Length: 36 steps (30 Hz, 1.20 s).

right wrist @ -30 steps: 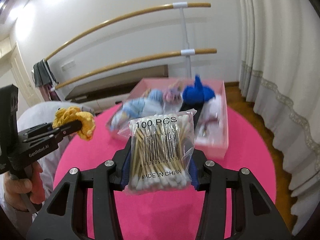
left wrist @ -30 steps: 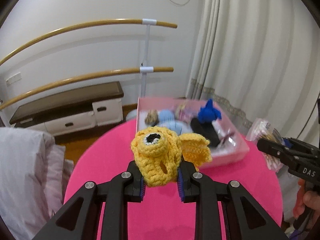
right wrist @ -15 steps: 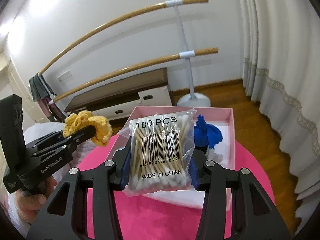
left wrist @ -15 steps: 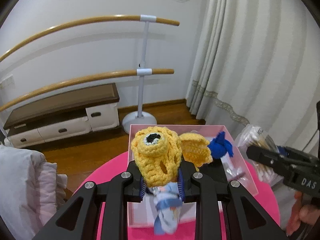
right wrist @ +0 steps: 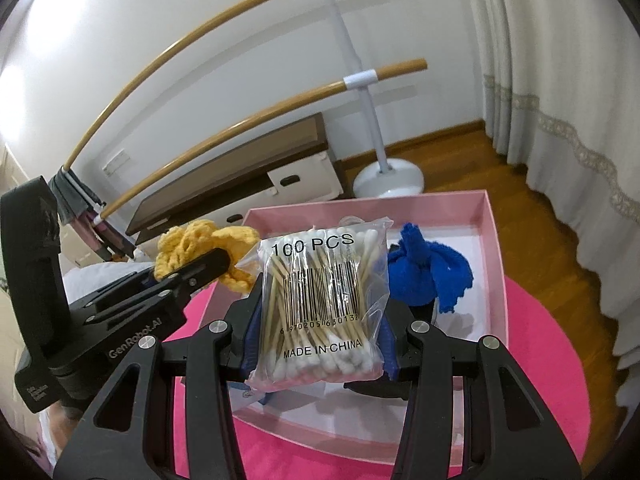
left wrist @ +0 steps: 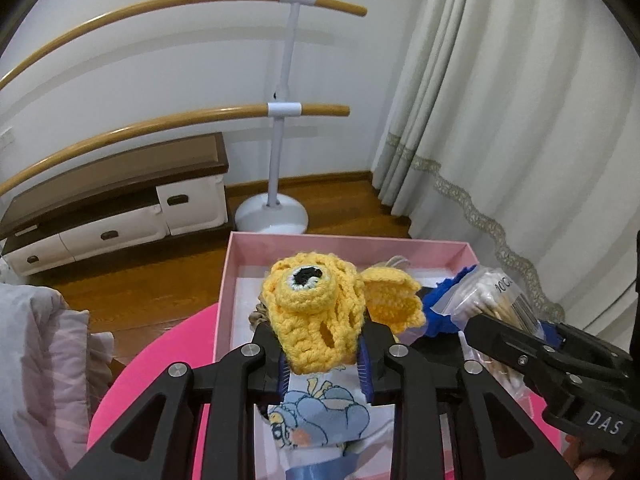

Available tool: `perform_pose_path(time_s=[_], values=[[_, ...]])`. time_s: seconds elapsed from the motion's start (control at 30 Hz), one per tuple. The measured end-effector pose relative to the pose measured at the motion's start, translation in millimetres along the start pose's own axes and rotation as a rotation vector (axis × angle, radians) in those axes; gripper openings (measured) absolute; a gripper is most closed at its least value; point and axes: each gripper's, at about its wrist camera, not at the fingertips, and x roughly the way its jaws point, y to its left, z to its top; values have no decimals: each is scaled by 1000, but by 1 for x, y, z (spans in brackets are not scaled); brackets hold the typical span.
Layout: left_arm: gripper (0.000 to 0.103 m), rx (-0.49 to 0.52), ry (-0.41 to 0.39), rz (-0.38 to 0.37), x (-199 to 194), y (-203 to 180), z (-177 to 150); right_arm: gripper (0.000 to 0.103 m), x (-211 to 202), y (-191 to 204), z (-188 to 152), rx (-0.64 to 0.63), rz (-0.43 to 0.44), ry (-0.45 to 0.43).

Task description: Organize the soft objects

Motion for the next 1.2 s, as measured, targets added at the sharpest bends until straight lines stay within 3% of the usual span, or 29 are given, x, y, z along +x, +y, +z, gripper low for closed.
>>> perform_pose_path(time_s=[0.07,0.13,0.17,0.2,0.27,0.3,0.7,1.03,1.2], values=[[29,7,11,11,13,-2,6,44,3,-4,-1,8,-3,7],[47,11,28,31,21,-3,9,46,5,-8,-2,17,-7,9],[67,8,37,47,22,-1,10,52,4,-8,-2,20,-11,6],[85,6,31,62,24,-5,10,71,4,-10,-3,26,-12,2],[99,10,-23,96,14,-5,9,102,2,-12,-3,36,-5,-6],[103,15,-48,112,9,-5,8,103,-1,-13,-3,36,-7,-15],[103,72,-218,246,-76,-13,-17,103,-67,3,-24,24,-52,-145],[103,70,-356,228,-160,-31,-73,103,-151,41,-84,-49,-131,-257],[103,63,-397,219,-195,-35,-122,103,-196,54,-118,-55,-173,-320]])
